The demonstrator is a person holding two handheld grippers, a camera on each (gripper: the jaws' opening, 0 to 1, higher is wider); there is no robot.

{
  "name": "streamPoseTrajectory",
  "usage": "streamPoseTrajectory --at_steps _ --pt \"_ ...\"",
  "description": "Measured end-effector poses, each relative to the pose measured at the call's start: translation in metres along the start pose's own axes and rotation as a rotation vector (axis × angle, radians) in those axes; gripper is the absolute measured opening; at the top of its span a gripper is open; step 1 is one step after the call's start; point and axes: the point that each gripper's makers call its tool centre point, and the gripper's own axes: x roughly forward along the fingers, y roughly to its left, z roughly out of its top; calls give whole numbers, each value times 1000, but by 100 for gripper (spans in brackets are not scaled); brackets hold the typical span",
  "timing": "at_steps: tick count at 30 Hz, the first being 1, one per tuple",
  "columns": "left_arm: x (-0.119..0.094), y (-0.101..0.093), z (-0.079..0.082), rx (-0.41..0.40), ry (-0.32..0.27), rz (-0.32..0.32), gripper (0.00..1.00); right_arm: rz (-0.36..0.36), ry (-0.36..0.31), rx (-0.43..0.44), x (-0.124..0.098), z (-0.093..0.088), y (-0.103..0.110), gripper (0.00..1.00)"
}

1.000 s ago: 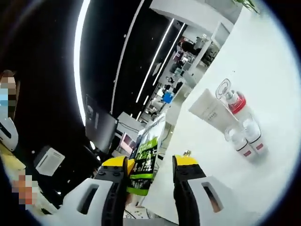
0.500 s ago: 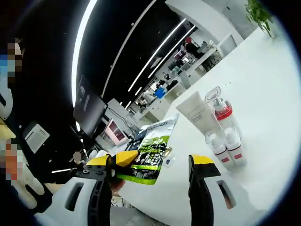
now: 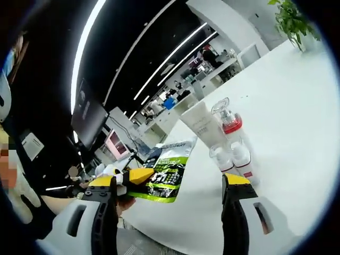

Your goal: Arrange the skincare products in the storage area until every visible bottle or jar stands upright without overlapping.

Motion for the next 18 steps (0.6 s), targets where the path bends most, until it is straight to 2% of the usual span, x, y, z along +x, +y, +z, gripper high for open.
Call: streamPoseTrajectory --at_steps 9,18 --pt "5 16 -3 -9 14 23 0 -36 20 -44 -5 -6 -10 89" --pt "11 30 -9 -7 28 58 0 -58 77 -151 -6 -12 -16 95"
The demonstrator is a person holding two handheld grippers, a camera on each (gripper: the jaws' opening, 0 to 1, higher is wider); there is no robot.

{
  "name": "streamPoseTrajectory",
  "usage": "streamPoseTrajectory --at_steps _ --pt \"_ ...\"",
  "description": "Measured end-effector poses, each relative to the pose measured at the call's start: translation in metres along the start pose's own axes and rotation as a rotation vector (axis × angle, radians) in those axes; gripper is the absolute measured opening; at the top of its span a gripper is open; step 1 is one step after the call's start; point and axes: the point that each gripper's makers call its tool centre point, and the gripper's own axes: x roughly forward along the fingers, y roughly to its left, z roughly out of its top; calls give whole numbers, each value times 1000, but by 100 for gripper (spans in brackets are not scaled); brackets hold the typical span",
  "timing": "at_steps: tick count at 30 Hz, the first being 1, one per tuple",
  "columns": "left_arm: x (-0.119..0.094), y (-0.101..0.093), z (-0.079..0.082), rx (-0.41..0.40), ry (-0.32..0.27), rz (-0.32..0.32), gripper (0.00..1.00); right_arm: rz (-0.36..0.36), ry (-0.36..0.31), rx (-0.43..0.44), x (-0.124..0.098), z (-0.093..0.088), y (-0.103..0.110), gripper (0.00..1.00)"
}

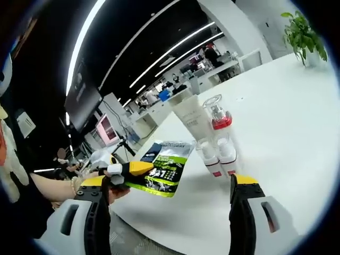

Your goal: Arrange the skincare products in the storage area until every visible bottle or jar stands upright without overlapping.

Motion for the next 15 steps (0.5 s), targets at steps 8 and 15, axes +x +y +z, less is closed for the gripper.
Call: streamPoseTrajectory --at_steps 8,15 --pt "6 18 -7 7 25 40 0 -7 36 -54 0 -4 -5 99" --pt "8 32 -6 -13 23 67 0 -27 53 -94 -3 -4 -14 100"
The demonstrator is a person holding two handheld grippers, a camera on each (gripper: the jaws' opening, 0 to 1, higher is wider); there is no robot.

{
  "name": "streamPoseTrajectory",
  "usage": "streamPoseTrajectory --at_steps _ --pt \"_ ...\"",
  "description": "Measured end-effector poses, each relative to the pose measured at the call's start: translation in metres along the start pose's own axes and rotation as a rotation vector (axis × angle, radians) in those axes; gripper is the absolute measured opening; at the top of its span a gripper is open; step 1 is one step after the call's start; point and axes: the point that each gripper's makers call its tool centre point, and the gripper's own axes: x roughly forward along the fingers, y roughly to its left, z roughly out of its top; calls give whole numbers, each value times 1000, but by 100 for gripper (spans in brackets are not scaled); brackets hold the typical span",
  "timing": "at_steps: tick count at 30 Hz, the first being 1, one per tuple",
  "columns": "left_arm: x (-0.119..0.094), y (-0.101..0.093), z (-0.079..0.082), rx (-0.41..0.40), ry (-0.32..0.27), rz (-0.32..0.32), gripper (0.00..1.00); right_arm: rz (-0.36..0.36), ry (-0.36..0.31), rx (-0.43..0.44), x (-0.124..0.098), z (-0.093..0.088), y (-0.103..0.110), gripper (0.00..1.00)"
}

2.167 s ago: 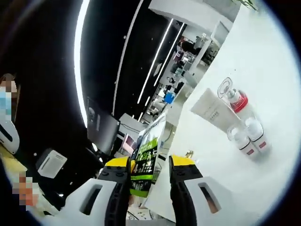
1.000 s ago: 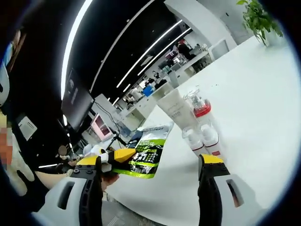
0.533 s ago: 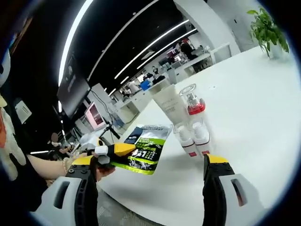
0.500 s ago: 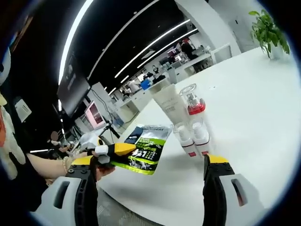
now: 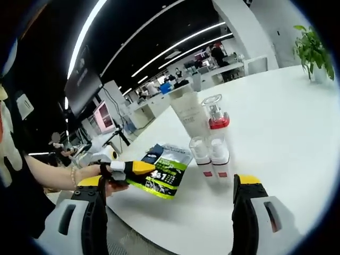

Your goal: Arrange the skincare products in the storage area until every visible bottle or jar stands upright without overlapping.

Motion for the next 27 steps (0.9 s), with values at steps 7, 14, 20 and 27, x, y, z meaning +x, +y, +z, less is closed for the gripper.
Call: streamPoseTrajectory --at_steps 7,14,20,27 --pt "6 9 -1 7 13 19 0 -22 0 7 -2 -1 -11 100" --pt "12 22 -5 26 30 29 0 -24 10 3 -1 -4 -11 100" --pt "14 37 -9 44 42 60 0 -30 9 8 -1 -5 -15 100" --pt "16 39 -12 64 47 85 0 -28 13 12 -1 -6 -14 100"
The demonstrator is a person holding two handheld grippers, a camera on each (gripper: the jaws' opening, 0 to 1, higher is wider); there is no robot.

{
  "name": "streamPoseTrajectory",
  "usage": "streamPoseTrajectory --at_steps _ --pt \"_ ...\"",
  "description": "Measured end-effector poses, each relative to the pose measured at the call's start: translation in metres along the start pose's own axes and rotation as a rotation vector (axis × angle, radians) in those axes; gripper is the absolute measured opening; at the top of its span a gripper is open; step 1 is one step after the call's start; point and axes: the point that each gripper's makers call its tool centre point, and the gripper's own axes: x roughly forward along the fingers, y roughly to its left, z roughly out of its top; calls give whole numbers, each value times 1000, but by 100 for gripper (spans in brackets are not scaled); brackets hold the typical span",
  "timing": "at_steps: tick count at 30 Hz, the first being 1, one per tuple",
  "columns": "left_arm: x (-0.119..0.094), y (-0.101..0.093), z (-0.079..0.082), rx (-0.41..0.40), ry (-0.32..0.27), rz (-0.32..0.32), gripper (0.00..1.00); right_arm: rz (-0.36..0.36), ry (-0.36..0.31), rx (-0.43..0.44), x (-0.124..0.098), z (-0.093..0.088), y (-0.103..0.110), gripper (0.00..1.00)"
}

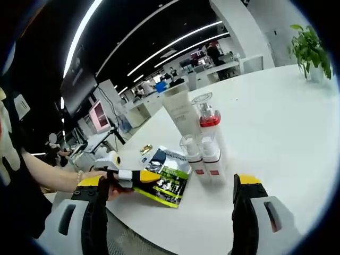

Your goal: Arrange the skincare products in the storage area until every visible bottle or jar stands upright without overlapping.

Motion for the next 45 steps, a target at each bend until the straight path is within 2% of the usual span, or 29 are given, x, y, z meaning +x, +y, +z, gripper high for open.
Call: streamPoseTrajectory --at_steps 5,7,10,12,15,22,25,26,29,32,37,41,45 --pt "-1 -2 1 13 -2 15 0 -1 -1 2 0 0 1 100" --pt "-2 -4 -1 46 1 36 4 -2 -3 3 0 1 1 100" --pt "-4 0 2 61 -5 47 14 -1 1 5 -1 0 1 100" --pt "-4 -4 3 69 -8 53 17 -1 0 5 -1 0 1 100" --pt "-5 -2 0 146 24 87 21 -3 0 6 -1 0 1 100" --pt "-6 -1 -3 271 66 155 37 -2 3 7 0 -1 0 100" --pt "-6 2 -6 342 112 193 48 -4 5 8 0 -1 0 100" --pt "-5 0 -2 386 103 188 51 -4 4 8 0 -1 -1 100" --pt "-4 -3 -7 408 130 208 59 -5 6 10 0 -1 -1 100" --pt "-5 -5 -10 452 147 237 63 -5 7 10 0 -1 0 100" --pt "-5 -6 -13 482 164 278 70 -6 6 15 0 -1 -1 99" --pt "-7 1 -10 495 162 302 72 -6 9 19 0 -2 -1 98" --pt "-7 -1 -7 524 169 303 71 -6 11 16 0 -2 -1 98"
